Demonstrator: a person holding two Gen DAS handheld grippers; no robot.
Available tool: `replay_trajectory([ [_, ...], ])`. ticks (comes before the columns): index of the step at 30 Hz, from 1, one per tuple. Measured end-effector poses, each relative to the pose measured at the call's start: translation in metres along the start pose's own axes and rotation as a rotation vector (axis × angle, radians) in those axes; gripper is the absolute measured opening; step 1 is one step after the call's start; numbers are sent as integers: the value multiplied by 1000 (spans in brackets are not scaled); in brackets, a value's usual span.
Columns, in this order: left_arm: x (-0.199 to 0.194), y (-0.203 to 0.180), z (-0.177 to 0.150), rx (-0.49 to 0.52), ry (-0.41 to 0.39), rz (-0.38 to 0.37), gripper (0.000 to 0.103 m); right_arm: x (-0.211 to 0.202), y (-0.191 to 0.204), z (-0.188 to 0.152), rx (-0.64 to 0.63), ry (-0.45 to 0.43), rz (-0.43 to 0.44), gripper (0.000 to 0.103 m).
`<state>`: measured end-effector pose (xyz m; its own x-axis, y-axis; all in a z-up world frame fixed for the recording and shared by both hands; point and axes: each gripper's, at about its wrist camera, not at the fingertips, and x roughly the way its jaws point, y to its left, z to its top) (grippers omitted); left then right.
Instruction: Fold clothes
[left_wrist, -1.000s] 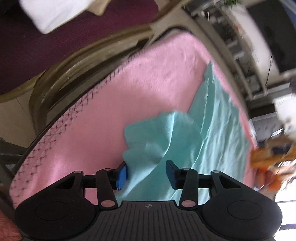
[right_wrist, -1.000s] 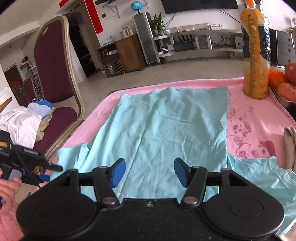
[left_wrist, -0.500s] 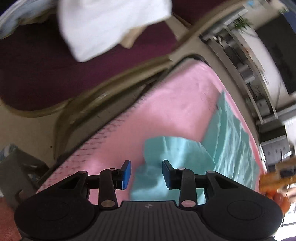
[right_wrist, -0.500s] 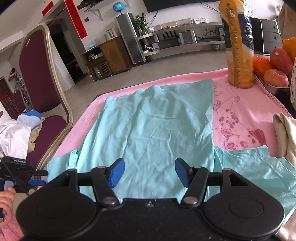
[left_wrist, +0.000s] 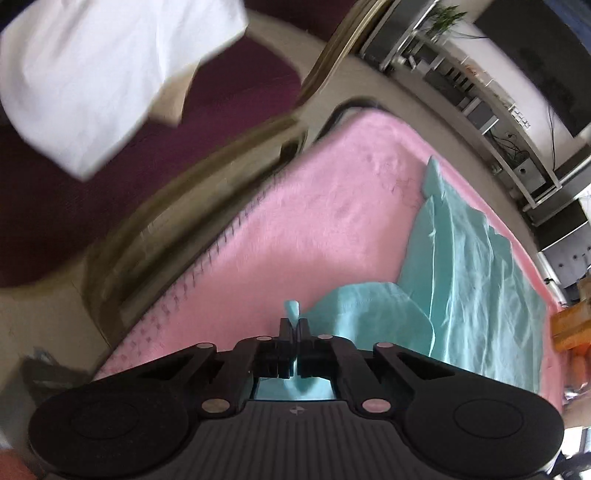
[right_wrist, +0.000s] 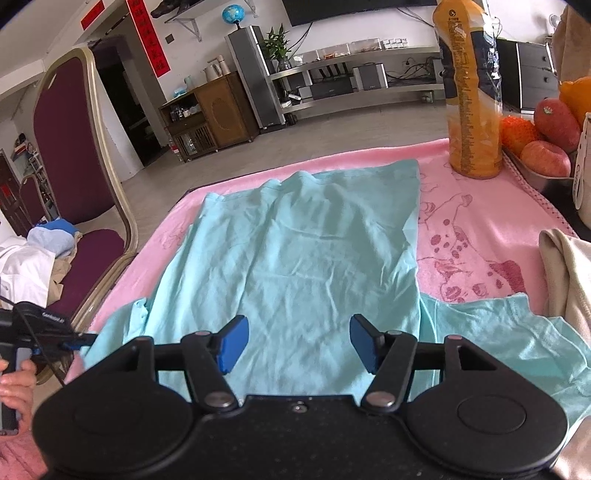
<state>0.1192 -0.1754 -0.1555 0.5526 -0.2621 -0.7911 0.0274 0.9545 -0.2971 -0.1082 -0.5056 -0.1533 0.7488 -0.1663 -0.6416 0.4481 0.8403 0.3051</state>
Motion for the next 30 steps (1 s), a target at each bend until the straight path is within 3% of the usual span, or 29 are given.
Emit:
replay_trajectory([
  [2,-19,-3,-4,40,-95,81,0,0,-1,0,2,-5,-9,59],
  [4,-26,-1,-9,55,-128,165,0,0,-2,0,7,-2,-17,59],
  [9,3,5,-15,89,-24,305,1,9,-3,-3,1,40,-40,59],
  [16,-9,-10,-26,211,-94,408,3,8,-16,-2,54,50,-71,60],
  [22,-46,-12,-37,258,-143,314,17,-8,-30,7,100,50,-58,61],
  [24,-52,-14,-41,269,-152,219,16,-21,-31,11,103,38,-56,61],
  [28,-53,-26,-53,352,-43,-78,17,-48,-41,17,149,18,-28,61],
  [30,-41,-32,-59,398,33,-109,18,-56,-51,15,211,17,6,61],
])
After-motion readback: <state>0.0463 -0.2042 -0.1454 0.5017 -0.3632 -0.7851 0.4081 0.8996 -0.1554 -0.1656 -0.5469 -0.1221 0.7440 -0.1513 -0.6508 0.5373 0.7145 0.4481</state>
